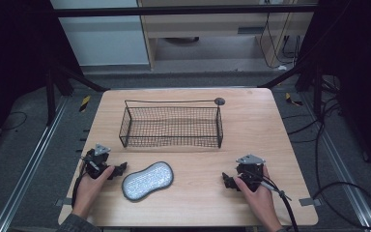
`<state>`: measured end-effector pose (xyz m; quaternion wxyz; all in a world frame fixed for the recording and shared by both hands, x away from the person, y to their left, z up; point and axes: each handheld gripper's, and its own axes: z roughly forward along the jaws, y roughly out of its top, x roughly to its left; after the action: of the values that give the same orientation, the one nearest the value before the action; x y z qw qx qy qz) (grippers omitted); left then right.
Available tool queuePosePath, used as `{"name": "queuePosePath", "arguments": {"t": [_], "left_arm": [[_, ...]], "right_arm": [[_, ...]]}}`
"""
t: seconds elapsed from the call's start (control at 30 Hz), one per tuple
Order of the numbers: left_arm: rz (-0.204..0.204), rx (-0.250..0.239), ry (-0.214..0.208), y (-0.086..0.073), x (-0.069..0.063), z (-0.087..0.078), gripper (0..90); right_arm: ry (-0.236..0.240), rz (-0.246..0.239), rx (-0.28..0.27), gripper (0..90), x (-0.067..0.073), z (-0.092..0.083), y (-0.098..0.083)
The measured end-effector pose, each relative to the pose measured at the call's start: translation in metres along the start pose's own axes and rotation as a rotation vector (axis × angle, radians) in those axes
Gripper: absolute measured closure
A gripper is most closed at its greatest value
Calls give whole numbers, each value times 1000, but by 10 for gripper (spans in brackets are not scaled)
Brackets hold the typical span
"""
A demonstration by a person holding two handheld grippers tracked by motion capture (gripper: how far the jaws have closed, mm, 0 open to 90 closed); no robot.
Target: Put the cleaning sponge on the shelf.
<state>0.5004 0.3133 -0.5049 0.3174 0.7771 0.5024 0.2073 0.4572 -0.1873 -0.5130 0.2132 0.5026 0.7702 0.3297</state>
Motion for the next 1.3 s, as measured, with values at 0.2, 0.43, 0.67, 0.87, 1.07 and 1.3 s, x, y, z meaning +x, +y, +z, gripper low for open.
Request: {"name": "queuePosePath", "arguments": {"t": [0.2, 0.43, 0.67, 0.87, 1.07, 1.3], "left_arm": [[14, -37, -6, 3, -1, -12, 26], [48, -74, -22, 13, -9, -30, 29], [96, -94, -40, 21, -18, -42, 29], [117, -110, -56, 27, -25, -49, 32], [173, -83, -97, 31, -37, -54, 26], [207, -92, -97, 36, -46, -60, 29]], "right_arm": [[9, -14, 0, 4, -1, 0, -1], [16, -22, 0, 5, -1, -2, -2], [15, -21, 0, 5, -1, -2, -2], [16, -22, 1, 5, -1, -2, -2], [17, -22, 1, 5, -1, -2, -2], [22, -28, 0, 4, -2, -2, -2]]}}
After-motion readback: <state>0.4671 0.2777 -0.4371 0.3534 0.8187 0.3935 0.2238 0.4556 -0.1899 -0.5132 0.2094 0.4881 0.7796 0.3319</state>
